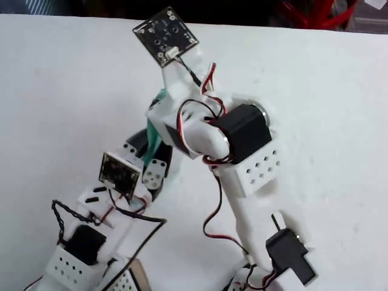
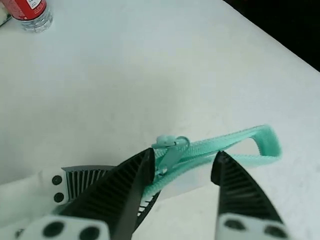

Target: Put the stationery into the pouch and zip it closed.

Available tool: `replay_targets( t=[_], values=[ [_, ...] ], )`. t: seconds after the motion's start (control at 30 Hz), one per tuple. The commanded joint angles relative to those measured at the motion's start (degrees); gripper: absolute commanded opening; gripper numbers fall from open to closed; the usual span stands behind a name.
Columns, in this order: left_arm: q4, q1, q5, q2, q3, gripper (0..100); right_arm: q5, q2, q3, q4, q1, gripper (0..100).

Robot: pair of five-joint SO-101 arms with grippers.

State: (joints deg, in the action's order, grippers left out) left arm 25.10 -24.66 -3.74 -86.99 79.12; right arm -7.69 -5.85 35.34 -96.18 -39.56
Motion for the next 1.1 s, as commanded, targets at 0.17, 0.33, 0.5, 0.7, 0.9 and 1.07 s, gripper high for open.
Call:
replay_targets(
  t=[0.17,0.33,0.5,0.7,0.9,1.07],
  values=[
    [0.0,-0.48,-0.79,0.75,0.0,2,-12.4,0.66,0.0,0.13,-1.98,1.8],
    [0.0,-0.48,-0.79,0.75,0.0,2,-12.4,0.57,0.09,1.89,-0.13,1.9],
    [0.0,-0.48,-0.79,0.75,0.09,2,-10.29,0.75,-0.09,6.46,5.67,1.9],
    [0.0,-0.48,-0.79,0.75,0.09,2,-10.9,2.33,-3.69,9.01,7.43,1.9],
    [0.0,-0.4,-0.79,0.75,0.09,2,-10.37,2.51,-4.22,9.45,7.6,1.9],
    [0.0,-0.13,-0.79,0.75,0.09,2,-4.04,-0.31,-3.87,8.04,7.6,4.0]
  ],
)
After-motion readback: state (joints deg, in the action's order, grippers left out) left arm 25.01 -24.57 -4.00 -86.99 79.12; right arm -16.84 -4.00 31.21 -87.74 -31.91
